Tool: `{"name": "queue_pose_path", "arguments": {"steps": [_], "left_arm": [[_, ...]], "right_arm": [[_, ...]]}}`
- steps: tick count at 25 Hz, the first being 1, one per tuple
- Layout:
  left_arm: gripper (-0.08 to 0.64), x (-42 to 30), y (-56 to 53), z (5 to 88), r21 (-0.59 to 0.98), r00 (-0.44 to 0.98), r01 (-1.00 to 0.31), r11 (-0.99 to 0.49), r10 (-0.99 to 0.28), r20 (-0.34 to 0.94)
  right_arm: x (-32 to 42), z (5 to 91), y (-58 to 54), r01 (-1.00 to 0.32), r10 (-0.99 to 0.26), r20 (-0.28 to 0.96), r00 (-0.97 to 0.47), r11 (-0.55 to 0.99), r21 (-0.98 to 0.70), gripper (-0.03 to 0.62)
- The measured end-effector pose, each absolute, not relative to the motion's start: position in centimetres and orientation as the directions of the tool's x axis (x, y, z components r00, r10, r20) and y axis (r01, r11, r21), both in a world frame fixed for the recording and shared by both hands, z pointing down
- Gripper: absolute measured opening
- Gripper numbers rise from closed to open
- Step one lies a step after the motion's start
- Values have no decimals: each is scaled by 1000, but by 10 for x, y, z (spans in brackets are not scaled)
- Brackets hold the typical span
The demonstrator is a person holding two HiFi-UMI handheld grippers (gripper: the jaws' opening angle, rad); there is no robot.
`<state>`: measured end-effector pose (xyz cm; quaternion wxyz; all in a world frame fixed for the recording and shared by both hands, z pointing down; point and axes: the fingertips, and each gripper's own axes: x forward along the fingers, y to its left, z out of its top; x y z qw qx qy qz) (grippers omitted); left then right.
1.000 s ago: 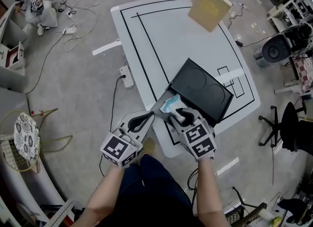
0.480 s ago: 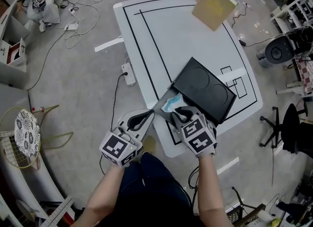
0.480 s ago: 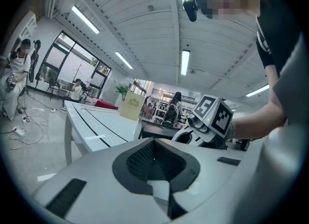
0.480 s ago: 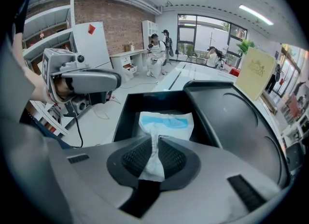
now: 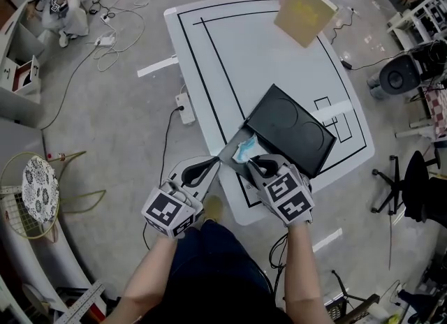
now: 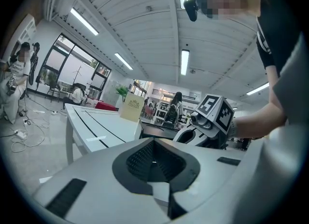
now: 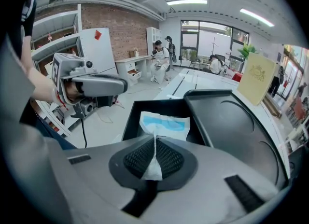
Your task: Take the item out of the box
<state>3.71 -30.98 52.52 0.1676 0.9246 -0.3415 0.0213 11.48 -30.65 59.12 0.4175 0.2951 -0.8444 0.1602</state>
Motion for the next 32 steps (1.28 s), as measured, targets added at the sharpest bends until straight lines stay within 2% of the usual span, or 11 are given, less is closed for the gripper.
{"name": "queue_pose_path", "arguments": {"steps": [13, 20, 32], "left_arm": [[12, 43, -306, 510, 288, 774, -629, -722, -618, 140], [12, 52, -312, 500, 287, 810, -583, -760, -569, 142], [12, 72, -318, 474, 262, 870, -493, -830, -479, 118]], "right_arm": [[109, 549, -290, -585, -381, 713, -589, 809, -50, 14], [115, 527, -280, -629, -437, 666, -605, 775, -64, 14], [147, 490, -268, -766, -613, 538, -579, 634, -102, 14]]}}
